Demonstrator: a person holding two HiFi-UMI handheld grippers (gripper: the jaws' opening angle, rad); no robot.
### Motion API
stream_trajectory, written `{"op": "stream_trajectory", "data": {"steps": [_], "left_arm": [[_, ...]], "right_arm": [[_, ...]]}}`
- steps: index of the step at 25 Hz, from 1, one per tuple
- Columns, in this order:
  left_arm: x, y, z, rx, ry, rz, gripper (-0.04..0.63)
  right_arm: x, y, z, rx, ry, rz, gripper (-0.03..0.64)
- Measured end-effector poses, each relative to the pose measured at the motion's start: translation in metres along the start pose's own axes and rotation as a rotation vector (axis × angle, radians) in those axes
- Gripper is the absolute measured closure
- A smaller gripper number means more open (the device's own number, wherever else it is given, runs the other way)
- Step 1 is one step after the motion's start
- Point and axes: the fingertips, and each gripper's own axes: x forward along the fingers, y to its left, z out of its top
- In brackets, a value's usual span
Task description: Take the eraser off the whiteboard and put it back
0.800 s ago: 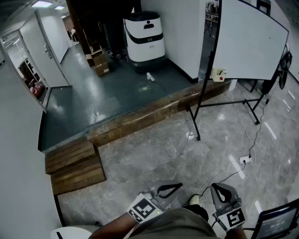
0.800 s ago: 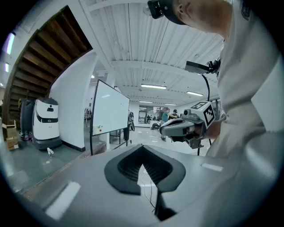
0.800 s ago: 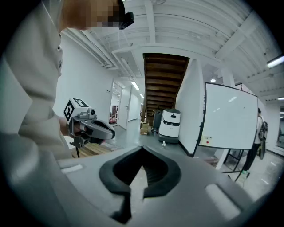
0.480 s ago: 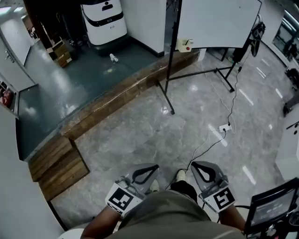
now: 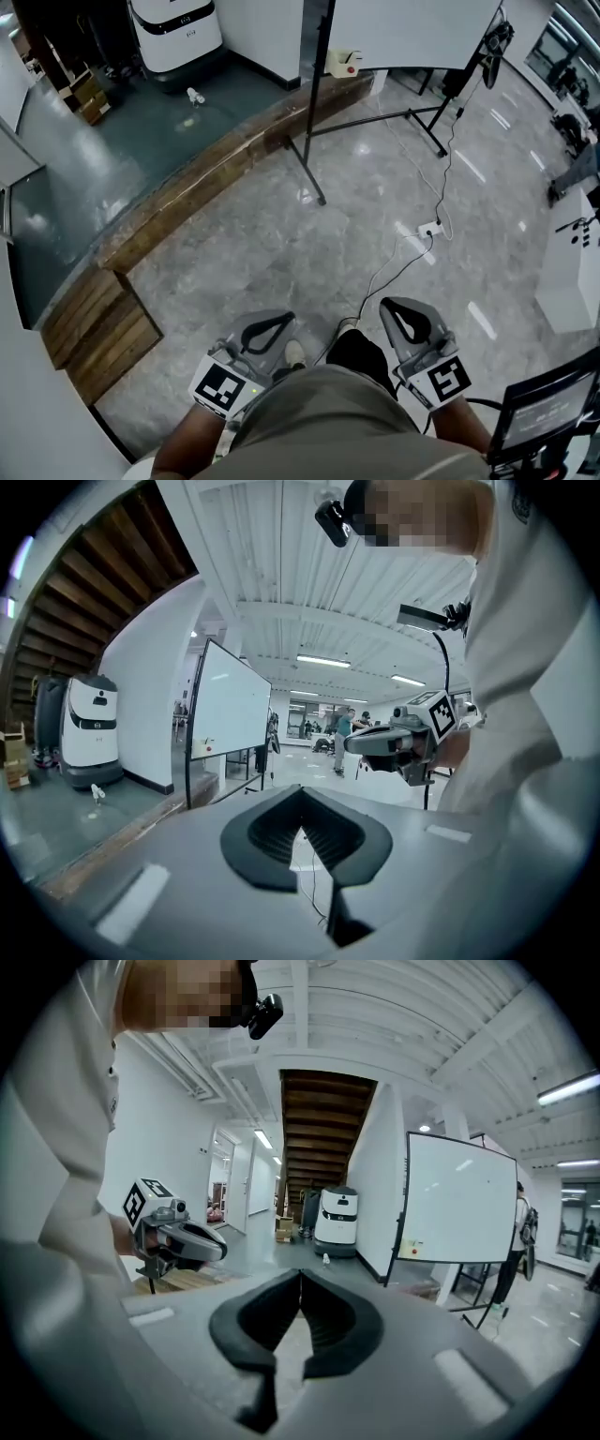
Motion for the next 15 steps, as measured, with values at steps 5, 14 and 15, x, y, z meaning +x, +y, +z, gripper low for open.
{"op": "stream_trajectory", "data": {"steps": [5,14,15], "left_arm": [[0.025,0.018,-0.003,-0.015,0.009,0.009,0.589],[0.108,0.049,0.017,0.012,0.029,0.005,0.589],[0.119,0.051,0.021,0.013,0.029,0.002,0.589]], "right_arm": [[0.004,-0.025,-0.015,0.036,0.041,-0.024,0.612],[0.038,-0.099,-0.028,0.105,0.05,-0.023,0.606],[0.043,-0.112,-0.027,0.103,0.042,-0.022,0.606]]}}
